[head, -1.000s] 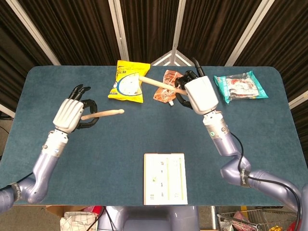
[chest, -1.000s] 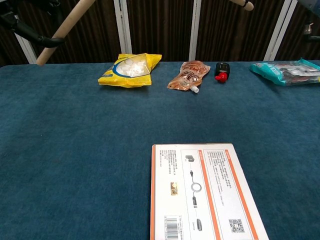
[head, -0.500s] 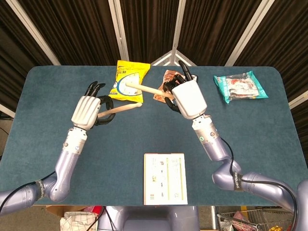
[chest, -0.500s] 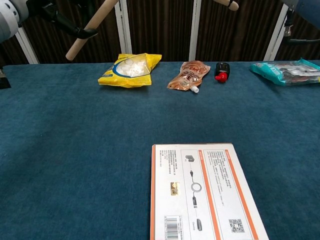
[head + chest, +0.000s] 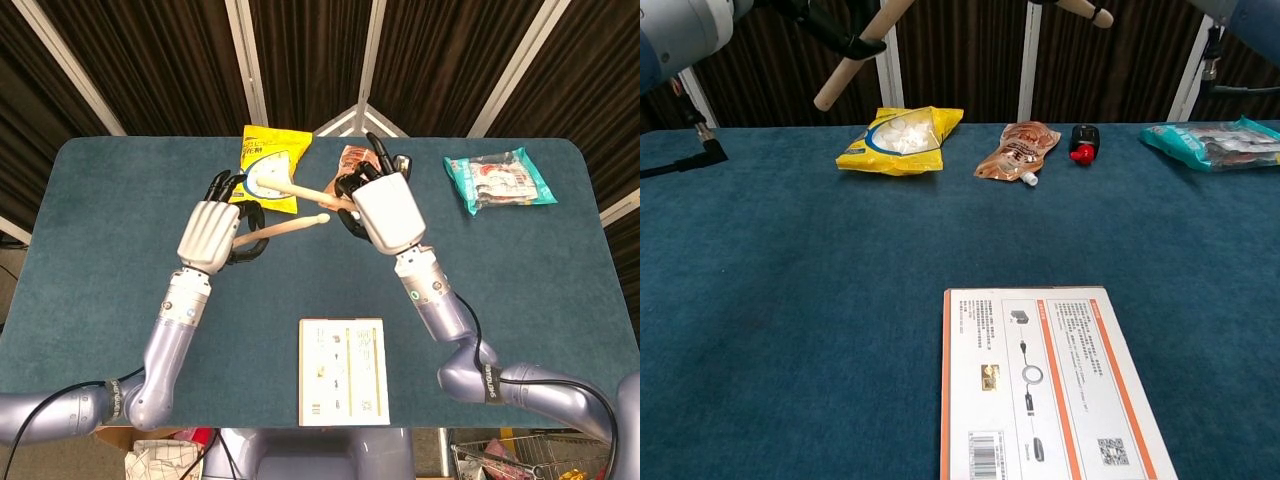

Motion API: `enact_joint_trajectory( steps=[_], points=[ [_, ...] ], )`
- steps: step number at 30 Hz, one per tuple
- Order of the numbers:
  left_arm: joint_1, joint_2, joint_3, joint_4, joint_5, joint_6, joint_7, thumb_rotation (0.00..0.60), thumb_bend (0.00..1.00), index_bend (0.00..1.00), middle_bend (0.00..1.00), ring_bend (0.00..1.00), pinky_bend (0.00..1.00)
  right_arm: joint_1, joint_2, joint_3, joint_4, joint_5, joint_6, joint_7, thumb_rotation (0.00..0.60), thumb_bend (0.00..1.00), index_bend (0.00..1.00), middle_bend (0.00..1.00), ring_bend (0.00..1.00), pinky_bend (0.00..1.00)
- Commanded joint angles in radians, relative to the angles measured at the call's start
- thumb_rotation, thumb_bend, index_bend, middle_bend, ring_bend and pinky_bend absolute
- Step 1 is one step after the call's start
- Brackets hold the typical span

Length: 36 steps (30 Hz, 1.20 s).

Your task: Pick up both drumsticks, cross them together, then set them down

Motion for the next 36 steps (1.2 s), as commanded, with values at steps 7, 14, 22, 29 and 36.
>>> enact_joint_trajectory(
  steps=[7,14,22,29,36],
  points=[
    [-0.022,-0.036,-0.044,-0.027,-0.038,0.053,0.007,0.600,0.47,0.65,0.60,0.12,0.03,0.003,0.000,-0.006,-0.015,-0.001,0.011,-0.009,0.600,0.49,0.71,0.62,0.38,0.01],
    [-0.029,-0.044,-0.041,-0.007,-0.059,0.038,-0.013,0.600,0.47,0.65,0.60,0.12,0.03,-0.001,0.008,-0.007,-0.023,0.004,0.018,-0.010,0.600,0.49,0.71,0.63,0.38,0.01],
    [-0.043,-0.054,-0.050,-0.003,-0.064,0.051,-0.010,0.600,0.47,0.65,0.60,0.12,0.03,-0.002,0.017,-0.011,-0.031,0.003,0.022,-0.008,0.600,0.49,0.71,0.63,0.38,0.01],
    [-0.049,-0.056,-0.054,-0.009,-0.078,0.066,0.006,0.600,0.47,0.65,0.60,0.12,0.03,-0.006,0.021,-0.017,-0.034,-0.003,0.028,-0.002,0.600,0.49,0.71,0.63,0.38,0.01],
    [-0.057,-0.061,-0.058,-0.003,-0.091,0.070,0.009,0.600,0.47,0.65,0.60,0.12,0.03,-0.009,0.030,-0.018,-0.044,-0.008,0.035,0.005,0.600,0.49,0.71,0.63,0.38,0.01]
  ],
)
